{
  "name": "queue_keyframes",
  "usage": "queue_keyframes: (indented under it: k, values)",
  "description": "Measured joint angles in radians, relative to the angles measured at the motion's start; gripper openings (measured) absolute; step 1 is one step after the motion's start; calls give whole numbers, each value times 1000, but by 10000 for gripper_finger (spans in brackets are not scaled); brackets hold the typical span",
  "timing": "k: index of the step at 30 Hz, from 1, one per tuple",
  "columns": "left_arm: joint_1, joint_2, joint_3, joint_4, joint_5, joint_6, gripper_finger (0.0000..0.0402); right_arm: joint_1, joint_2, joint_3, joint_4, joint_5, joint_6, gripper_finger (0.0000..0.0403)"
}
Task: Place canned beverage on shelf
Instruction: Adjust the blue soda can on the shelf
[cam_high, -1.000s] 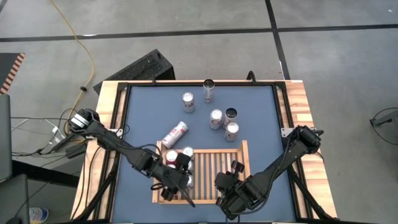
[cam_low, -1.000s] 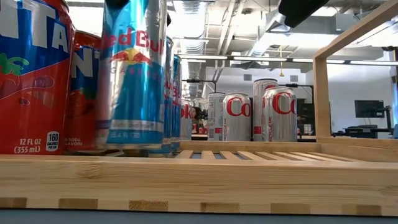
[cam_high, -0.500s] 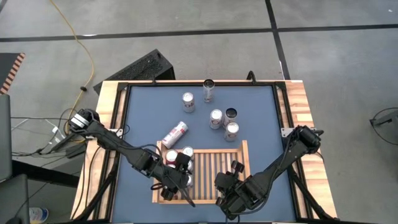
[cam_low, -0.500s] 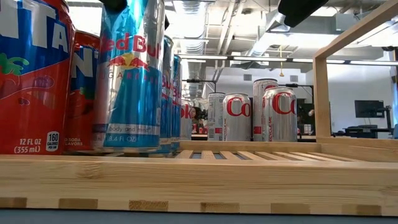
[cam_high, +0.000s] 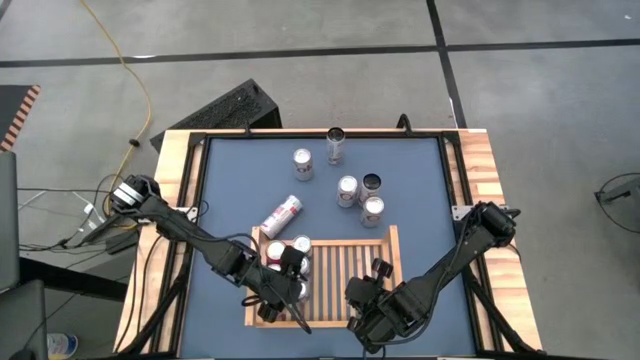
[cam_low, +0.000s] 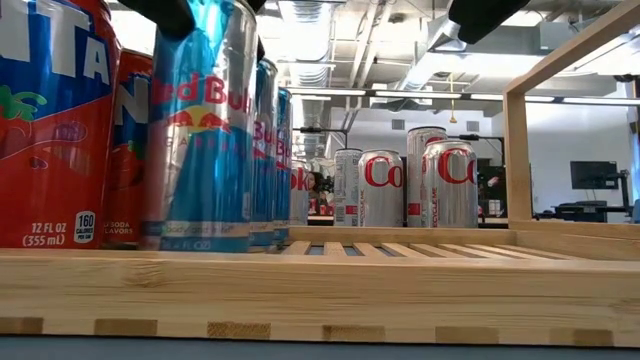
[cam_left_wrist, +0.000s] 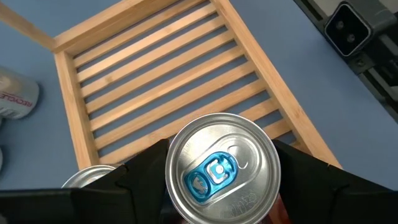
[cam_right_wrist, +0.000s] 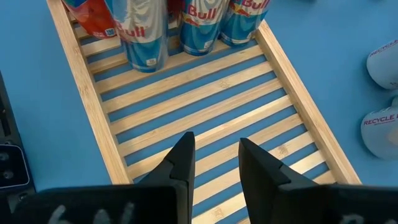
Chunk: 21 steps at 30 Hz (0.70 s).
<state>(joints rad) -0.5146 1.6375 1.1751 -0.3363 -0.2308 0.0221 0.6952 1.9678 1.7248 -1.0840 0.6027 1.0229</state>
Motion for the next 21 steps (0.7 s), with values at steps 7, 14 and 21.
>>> queue_keyframes:
  k: [7,14,21]
  values:
    - [-4,0,-1,6,-1,0,240,4,0,0,0,0,0,102]
    - [-4,1,-1,40,43,18,290,5,0,0,0,0,0,102]
    - [-4,1,-1,42,40,20,322,6,0,0,1,0,0,102]
